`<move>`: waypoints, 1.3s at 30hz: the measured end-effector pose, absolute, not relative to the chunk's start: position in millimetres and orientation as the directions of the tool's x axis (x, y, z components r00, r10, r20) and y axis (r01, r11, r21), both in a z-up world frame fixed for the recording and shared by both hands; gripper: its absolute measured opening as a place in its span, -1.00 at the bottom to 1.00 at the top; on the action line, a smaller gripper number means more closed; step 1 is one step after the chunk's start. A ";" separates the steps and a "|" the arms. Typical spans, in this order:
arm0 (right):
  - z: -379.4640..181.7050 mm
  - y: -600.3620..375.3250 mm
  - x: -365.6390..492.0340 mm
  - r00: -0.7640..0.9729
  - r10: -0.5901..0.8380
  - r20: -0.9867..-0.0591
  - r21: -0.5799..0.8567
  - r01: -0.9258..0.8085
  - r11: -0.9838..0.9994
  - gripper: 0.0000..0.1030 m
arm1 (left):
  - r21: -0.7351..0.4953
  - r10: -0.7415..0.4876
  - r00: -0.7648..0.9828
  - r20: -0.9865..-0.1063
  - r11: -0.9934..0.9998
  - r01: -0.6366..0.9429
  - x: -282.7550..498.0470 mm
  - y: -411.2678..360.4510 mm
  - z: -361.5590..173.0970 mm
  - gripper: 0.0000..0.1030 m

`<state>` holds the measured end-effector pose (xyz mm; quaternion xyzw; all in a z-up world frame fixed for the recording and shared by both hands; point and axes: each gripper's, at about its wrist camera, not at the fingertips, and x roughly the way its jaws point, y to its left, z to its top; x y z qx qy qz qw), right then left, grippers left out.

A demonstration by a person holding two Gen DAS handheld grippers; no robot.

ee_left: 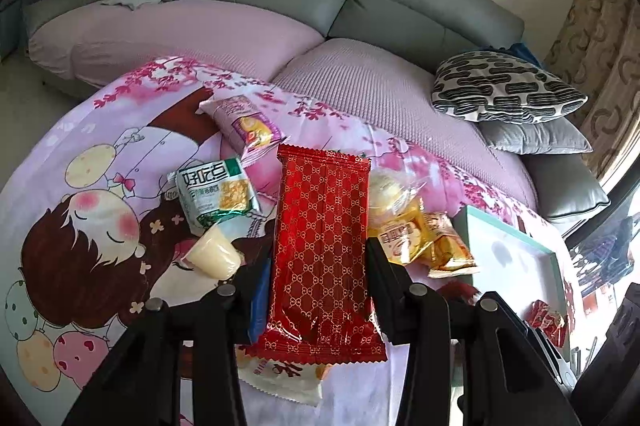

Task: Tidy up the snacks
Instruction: 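Grasp the white-red milk biscuit pack with the right tool while the left tool holds the wafer pack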

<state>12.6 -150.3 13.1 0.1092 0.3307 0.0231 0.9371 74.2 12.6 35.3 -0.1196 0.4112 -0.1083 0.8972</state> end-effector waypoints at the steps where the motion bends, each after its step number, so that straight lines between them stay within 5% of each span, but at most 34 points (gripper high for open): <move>1: 14.0 -151.8 11.9 0.782 0.117 -0.612 0.223 0.029 0.974 -0.12 | -0.304 -0.295 0.639 -0.710 0.947 0.099 73.7 11.3 36.2 -0.13; 2: 15.4 -154.0 11.1 0.785 0.124 -0.607 0.233 0.026 0.972 -0.29 | -0.303 -0.295 0.640 -0.710 0.948 0.101 73.7 10.2 36.6 -0.13; 21: -14.8 -156.8 23.1 0.682 0.135 -0.719 0.208 0.026 0.978 -0.26 | -0.295 -0.271 0.563 -0.781 0.954 0.050 72.7 22.9 5.9 -0.12; 31: -22.1 -136.1 24.6 0.666 0.055 -0.744 0.064 -0.010 0.998 0.16 | -0.313 -0.283 0.553 -0.784 0.949 0.041 74.5 26.4 3.0 -0.12; 39: -28.1 -146.4 29.2 0.636 0.070 -0.768 0.105 0.018 0.994 0.18 | -0.321 -0.289 0.548 -0.785 0.946 0.038 75.3 28.0 1.4 -0.12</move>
